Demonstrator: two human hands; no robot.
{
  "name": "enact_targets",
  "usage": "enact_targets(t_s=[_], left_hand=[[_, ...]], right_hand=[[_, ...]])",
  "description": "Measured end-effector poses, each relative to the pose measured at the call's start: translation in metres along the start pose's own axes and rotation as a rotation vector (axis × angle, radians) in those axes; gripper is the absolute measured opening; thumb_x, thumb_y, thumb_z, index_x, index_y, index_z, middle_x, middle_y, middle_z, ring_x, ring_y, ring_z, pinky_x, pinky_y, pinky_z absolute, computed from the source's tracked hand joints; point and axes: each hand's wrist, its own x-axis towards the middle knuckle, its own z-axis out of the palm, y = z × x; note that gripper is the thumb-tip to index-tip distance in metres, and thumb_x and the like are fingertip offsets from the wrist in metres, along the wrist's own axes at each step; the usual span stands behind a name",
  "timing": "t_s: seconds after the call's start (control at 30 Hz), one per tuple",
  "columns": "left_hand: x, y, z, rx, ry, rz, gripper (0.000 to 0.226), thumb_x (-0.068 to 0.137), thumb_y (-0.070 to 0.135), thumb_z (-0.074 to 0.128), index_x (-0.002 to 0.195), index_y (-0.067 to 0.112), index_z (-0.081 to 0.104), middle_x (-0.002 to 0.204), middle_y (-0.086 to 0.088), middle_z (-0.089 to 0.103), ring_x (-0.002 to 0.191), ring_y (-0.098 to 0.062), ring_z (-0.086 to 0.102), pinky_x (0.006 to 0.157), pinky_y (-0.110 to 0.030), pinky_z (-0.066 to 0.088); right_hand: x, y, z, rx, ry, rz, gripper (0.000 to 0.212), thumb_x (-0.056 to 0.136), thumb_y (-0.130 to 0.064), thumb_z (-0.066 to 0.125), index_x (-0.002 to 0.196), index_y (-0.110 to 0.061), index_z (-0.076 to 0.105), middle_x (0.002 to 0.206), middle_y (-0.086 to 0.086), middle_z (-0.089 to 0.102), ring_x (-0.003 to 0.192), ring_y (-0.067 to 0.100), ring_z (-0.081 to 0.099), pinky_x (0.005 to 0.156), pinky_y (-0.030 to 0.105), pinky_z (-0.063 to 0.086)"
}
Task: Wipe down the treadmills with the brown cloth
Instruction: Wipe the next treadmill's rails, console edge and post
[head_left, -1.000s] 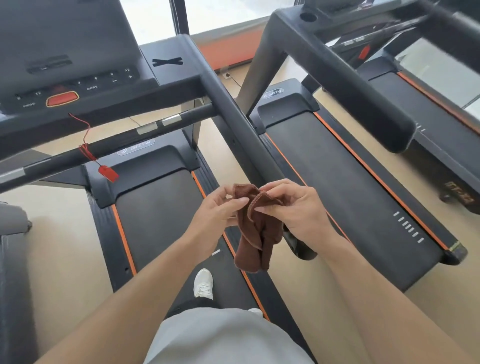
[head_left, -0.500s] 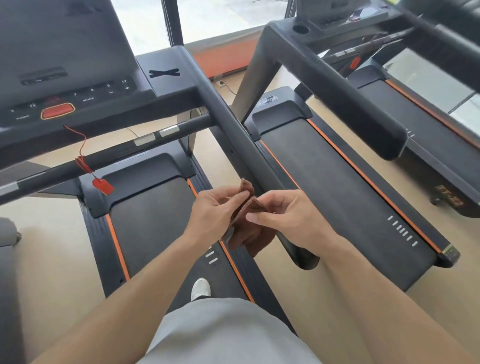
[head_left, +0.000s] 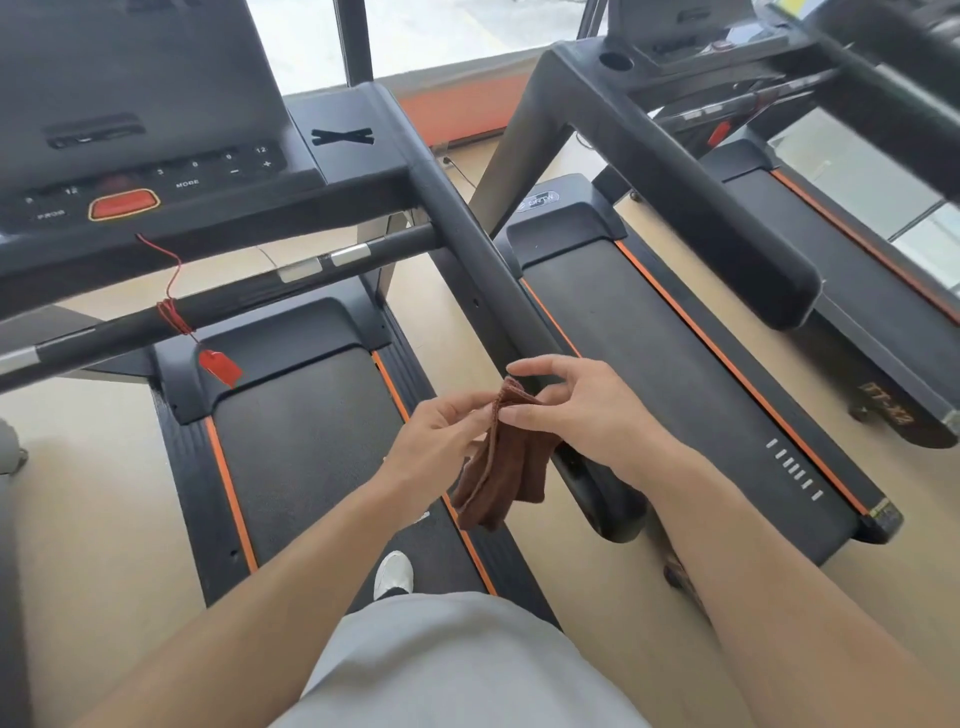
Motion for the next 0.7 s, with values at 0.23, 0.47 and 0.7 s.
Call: enact_targets(t_s=[0.23,0.47,0.7], left_hand=[[-0.002,-0.005,-0.009,-0.014,0.024,0.006,0.030,0.086,0.003,0.068,0.113,0.016,0.066,0.110,-0.010,0.076,0.099,-0.026,0.072,0.094,-0.045,0.053],[-0.003,-0.024,-0.012,0.381,0.251,0.185,0.029,0.085,0.006,0.076,0.092,0.023,0.054,0.088,0.001,0.074,0.078,-0.009,0.071,0.069,-0.021,0.054],[-0.008,-0.047,-0.014,0.508,0.278,0.265,0.020,0.087,0.014,0.067,0.098,0.030,0.061,0.088,0.012,0.071,0.082,-0.006,0.068,0.076,-0.034,0.059]], right_hand=[[0.001,0.005,0.015,-0.062,0.144,-0.023,0.017,0.088,-0.041,0.078,0.088,-0.025,0.073,0.081,-0.005,0.077,0.079,0.013,0.074,0.085,0.045,0.060],[-0.001,0.005,0.032,-0.091,0.179,-0.170,0.012,0.097,-0.035,0.067,0.087,-0.028,0.066,0.088,-0.017,0.071,0.097,0.003,0.065,0.096,0.046,0.054],[-0.005,-0.006,0.029,-0.004,0.148,-0.260,0.012,0.098,-0.032,0.066,0.087,-0.030,0.063,0.086,-0.003,0.074,0.089,0.021,0.072,0.086,0.051,0.059]])
